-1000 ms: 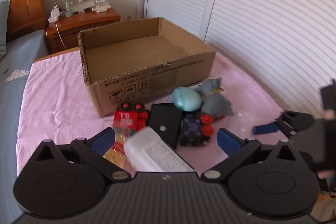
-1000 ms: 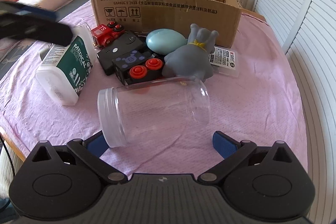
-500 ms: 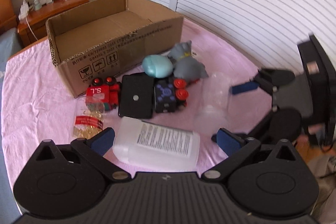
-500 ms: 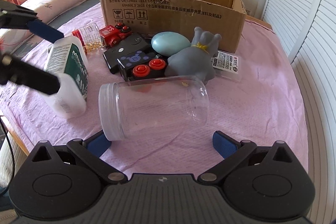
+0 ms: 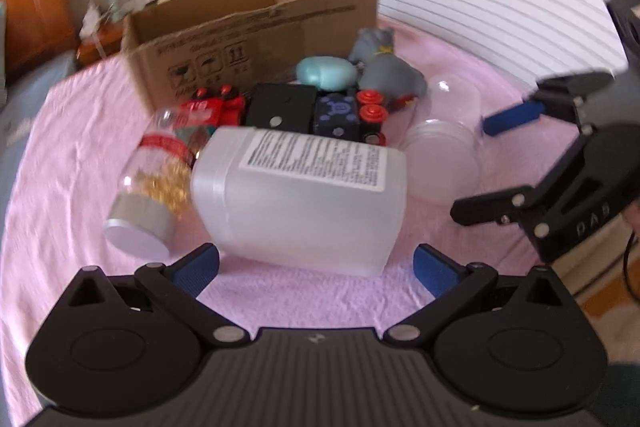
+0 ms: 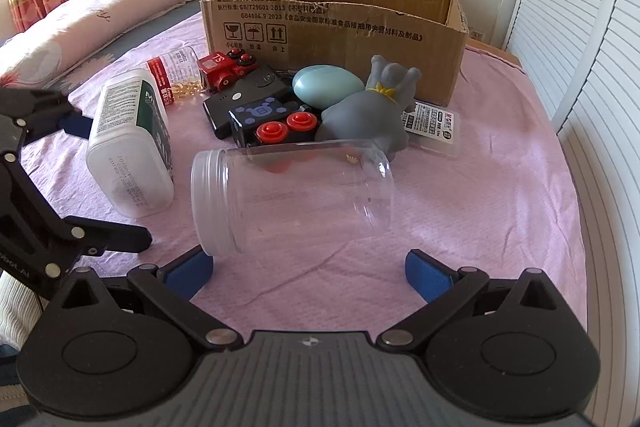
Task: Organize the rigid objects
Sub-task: 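Close the right gripper on the clear jar while the left gripper closes on the white bottle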
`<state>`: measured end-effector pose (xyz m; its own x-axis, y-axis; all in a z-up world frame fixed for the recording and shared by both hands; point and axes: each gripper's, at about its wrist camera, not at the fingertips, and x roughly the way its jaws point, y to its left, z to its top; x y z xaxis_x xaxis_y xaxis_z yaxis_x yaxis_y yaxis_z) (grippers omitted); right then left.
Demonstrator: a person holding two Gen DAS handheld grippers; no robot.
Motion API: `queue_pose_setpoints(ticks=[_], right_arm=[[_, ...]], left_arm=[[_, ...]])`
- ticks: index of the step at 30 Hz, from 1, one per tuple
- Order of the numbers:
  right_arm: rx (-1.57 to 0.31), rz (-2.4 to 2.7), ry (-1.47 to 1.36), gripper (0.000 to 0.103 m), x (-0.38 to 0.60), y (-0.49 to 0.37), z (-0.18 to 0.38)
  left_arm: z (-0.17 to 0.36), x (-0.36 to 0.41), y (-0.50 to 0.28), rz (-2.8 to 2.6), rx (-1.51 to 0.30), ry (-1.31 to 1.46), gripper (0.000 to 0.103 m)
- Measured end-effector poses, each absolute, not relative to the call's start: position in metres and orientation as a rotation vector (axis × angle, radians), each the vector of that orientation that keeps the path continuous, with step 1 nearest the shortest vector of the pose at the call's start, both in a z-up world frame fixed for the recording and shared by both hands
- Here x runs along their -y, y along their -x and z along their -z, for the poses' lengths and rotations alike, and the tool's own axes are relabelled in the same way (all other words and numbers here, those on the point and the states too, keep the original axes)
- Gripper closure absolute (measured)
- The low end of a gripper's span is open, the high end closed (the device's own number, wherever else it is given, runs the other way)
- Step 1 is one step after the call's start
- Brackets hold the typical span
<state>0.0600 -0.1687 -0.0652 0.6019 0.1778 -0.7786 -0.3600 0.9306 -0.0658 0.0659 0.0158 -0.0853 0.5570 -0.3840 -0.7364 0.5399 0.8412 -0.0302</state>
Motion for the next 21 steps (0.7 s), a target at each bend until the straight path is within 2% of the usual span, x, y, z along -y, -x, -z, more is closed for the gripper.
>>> queue_pose_setpoints(ticks=[10, 21], right_arm=[[-0.827, -0.319, 0.217, 0.0, 0.171, -0.055, 0.067], [-0.829, -0.336, 0.213, 0.0, 0.167, -0.059, 0.058]], left_arm=[[0.086, -0.016, -0.059, 0.522, -0.78, -0.21, 0.001], [0.075, -0.015, -0.058, 0.584, -0.644, -0.233, 0.002]])
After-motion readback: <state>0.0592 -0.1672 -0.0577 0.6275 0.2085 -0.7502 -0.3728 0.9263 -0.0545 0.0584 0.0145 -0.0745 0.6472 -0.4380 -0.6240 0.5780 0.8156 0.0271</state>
